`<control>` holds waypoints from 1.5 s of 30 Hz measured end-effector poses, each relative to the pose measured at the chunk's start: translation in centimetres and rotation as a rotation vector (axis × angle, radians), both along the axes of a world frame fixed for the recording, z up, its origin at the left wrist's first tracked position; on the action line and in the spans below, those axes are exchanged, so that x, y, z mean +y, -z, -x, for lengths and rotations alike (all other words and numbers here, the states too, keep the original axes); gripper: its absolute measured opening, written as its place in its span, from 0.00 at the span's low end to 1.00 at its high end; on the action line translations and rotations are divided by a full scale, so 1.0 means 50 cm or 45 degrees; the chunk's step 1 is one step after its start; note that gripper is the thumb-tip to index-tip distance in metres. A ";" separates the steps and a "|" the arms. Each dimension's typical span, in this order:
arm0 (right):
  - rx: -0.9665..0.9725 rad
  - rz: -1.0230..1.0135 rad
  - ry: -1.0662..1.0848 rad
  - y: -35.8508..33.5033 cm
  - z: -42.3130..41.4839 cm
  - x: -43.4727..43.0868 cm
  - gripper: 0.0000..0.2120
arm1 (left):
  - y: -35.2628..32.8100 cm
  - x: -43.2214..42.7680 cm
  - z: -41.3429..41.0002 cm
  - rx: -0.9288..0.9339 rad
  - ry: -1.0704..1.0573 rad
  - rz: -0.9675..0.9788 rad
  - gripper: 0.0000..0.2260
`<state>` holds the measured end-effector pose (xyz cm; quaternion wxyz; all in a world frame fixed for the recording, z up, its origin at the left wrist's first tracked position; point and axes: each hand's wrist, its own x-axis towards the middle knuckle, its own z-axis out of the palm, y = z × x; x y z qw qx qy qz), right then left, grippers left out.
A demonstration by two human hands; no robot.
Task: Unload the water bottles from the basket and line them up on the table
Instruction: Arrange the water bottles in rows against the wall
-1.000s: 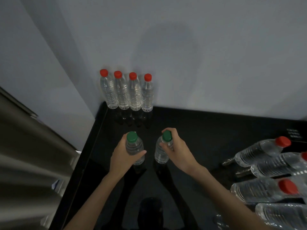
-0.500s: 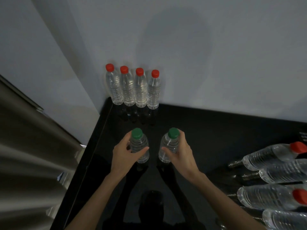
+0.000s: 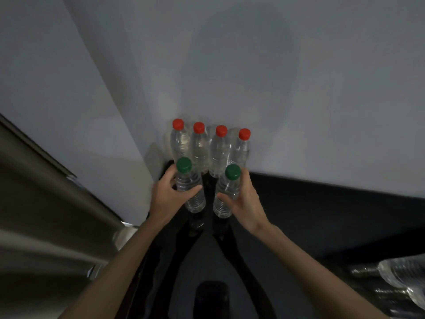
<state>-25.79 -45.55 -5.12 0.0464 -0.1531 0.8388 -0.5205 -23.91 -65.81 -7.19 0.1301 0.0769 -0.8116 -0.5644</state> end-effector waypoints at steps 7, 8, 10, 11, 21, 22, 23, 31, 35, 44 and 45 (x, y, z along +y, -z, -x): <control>0.002 0.003 0.006 0.032 0.094 -0.092 0.32 | 0.014 -0.103 0.098 -0.021 -0.075 0.081 0.28; 0.017 -0.006 0.005 0.038 0.105 -0.104 0.32 | 0.019 -0.115 0.108 -0.029 -0.084 0.093 0.28; 0.032 -0.025 0.005 0.046 0.125 -0.126 0.31 | 0.031 -0.133 0.127 -0.033 -0.095 0.111 0.29; 0.030 -0.033 0.007 0.049 0.133 -0.136 0.31 | 0.037 -0.139 0.136 -0.037 -0.098 0.119 0.30; 0.071 -0.035 0.063 0.090 0.168 -0.217 0.28 | 0.066 -0.129 0.176 -0.054 -0.081 0.070 0.26; 0.090 -0.040 0.088 0.094 0.169 -0.220 0.30 | 0.066 -0.128 0.179 -0.052 -0.065 0.062 0.27; 0.117 -0.053 0.109 0.098 0.170 -0.222 0.32 | 0.068 -0.129 0.180 -0.048 -0.051 0.056 0.27; 0.191 -0.166 0.127 0.111 0.173 -0.223 0.36 | 0.055 -0.134 0.172 -0.064 0.160 0.005 0.31; 0.184 -0.218 0.123 0.104 0.167 -0.223 0.37 | 0.037 -0.120 0.162 -0.087 0.223 -0.011 0.33; 0.320 -0.175 0.146 -0.017 0.102 -0.162 0.32 | -0.051 -0.099 0.078 -0.022 0.032 0.322 0.33; 0.352 -0.147 0.151 -0.041 0.087 -0.146 0.31 | -0.073 -0.089 0.061 0.022 0.021 0.395 0.32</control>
